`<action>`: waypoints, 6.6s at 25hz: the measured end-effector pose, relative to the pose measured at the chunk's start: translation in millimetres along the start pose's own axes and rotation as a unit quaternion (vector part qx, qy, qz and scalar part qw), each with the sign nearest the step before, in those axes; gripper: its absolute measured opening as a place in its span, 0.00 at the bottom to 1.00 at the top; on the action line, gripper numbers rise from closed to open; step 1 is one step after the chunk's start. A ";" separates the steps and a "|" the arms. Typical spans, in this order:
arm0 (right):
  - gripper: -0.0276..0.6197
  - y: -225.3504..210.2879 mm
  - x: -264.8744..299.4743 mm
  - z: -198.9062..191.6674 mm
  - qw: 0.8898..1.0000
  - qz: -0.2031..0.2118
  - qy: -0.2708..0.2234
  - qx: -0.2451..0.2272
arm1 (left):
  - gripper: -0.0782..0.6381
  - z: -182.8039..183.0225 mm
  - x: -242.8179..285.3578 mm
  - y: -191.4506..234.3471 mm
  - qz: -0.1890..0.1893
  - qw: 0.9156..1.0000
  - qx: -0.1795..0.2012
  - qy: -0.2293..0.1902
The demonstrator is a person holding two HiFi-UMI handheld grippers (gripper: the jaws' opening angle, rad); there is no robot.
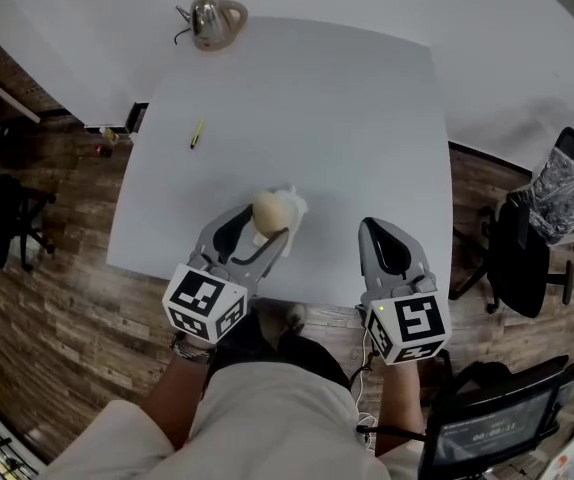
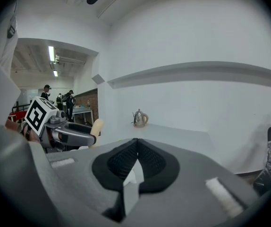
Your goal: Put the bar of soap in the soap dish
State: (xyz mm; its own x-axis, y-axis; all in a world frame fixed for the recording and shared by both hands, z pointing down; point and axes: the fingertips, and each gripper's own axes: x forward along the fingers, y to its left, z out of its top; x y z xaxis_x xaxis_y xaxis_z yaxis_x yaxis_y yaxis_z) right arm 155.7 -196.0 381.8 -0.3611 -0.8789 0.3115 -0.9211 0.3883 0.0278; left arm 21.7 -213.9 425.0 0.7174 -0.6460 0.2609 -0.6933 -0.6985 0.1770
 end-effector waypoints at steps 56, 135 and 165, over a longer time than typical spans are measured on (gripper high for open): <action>0.05 17.0 57.3 -118.9 0.987 0.030 0.143 0.067 | 0.49 -119.3 41.1 13.8 -0.041 0.988 -0.047 0.142; 0.05 36.9 74.9 -170.4 0.969 0.048 0.190 0.151 | 0.49 -172.7 71.9 40.7 0.022 0.971 -0.043 0.235; 0.05 35.0 76.5 -173.5 0.966 0.047 0.185 0.176 | 0.49 -173.2 53.7 46.0 0.037 0.966 -0.043 0.253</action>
State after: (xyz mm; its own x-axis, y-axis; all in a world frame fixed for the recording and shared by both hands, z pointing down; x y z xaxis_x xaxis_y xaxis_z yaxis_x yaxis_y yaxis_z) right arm 121.0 -201.6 571.5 -0.4285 -0.6603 0.6168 -0.9029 0.2864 -0.3206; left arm 16.5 -227.3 611.5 0.5559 -0.4455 0.7017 -0.7601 -0.6143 0.2121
